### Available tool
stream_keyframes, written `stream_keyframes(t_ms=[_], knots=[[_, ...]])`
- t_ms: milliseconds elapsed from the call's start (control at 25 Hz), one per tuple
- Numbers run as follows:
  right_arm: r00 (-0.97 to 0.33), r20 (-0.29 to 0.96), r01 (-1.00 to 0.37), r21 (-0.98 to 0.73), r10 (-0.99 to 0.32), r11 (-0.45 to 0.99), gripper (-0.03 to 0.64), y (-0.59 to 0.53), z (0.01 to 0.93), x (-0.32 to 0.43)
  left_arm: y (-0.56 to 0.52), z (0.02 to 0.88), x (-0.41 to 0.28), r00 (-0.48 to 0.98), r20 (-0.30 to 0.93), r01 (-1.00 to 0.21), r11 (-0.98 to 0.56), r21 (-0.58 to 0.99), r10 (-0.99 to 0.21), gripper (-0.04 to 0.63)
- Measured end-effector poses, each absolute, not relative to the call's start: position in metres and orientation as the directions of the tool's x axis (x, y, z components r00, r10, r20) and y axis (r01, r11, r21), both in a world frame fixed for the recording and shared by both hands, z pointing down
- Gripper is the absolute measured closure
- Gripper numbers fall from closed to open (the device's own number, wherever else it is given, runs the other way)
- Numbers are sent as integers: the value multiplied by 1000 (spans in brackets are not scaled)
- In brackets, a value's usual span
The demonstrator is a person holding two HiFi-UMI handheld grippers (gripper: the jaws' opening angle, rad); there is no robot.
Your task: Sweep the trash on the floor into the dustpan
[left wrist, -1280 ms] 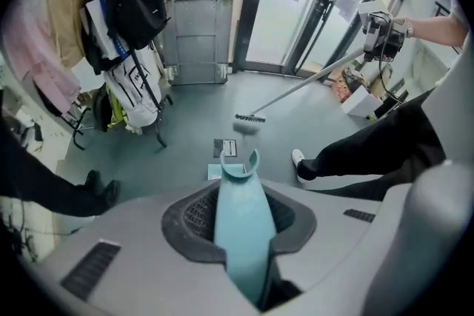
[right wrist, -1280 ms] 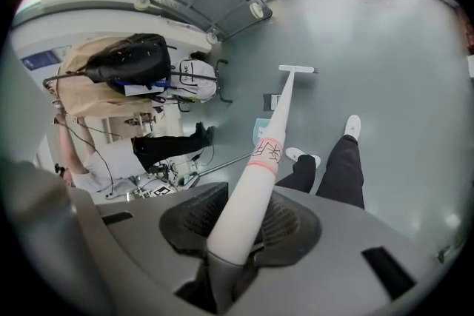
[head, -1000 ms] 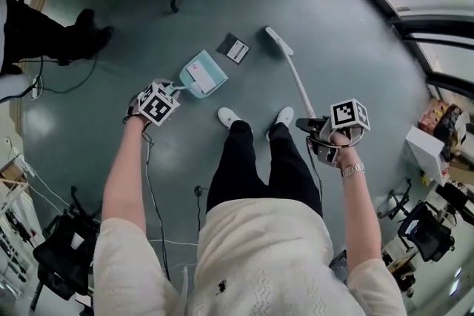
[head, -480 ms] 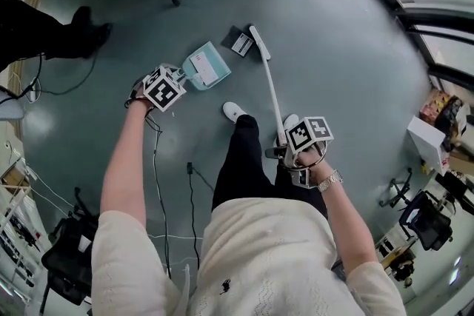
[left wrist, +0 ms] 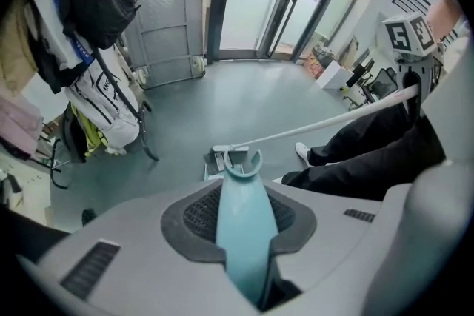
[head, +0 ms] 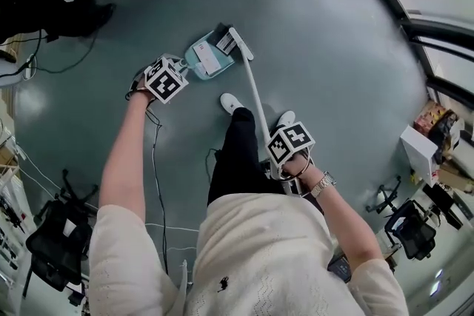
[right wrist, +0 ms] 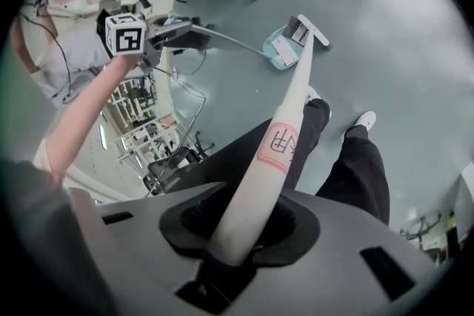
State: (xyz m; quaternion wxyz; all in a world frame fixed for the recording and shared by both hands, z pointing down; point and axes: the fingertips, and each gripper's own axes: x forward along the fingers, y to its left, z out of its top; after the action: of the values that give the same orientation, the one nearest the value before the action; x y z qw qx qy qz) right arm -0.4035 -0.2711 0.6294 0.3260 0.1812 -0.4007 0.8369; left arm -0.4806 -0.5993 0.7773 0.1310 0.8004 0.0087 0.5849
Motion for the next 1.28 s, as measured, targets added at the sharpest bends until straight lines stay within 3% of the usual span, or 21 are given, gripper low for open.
stream_keyframes(t_ms=[200,520,880,1120,1280], knots=[[-698,538,-712,-590,473,-379,512,-255,609,-409,-585,779,-491,342,930,-202,-956,214,135,500],[-731,532,-679,-629,427,-379,512,-249,606,-396,-545,780,-500,358,932,-278,-947,163,55,500],[-713,594,-701,-615,372,-362,512,-236,579,-330,-506,760,-519,395,913,-653,-730,200,-103,500],[-666,616,-736,-635,420,-235,512,-197,547,-277,-447,713,-500,382,890,-765,-625,155,-248,500],[-671,604,-715,-680,431,-161,512,-170,487,-234,-407,631,-477,342,871,-833,-543,108,-352,500]])
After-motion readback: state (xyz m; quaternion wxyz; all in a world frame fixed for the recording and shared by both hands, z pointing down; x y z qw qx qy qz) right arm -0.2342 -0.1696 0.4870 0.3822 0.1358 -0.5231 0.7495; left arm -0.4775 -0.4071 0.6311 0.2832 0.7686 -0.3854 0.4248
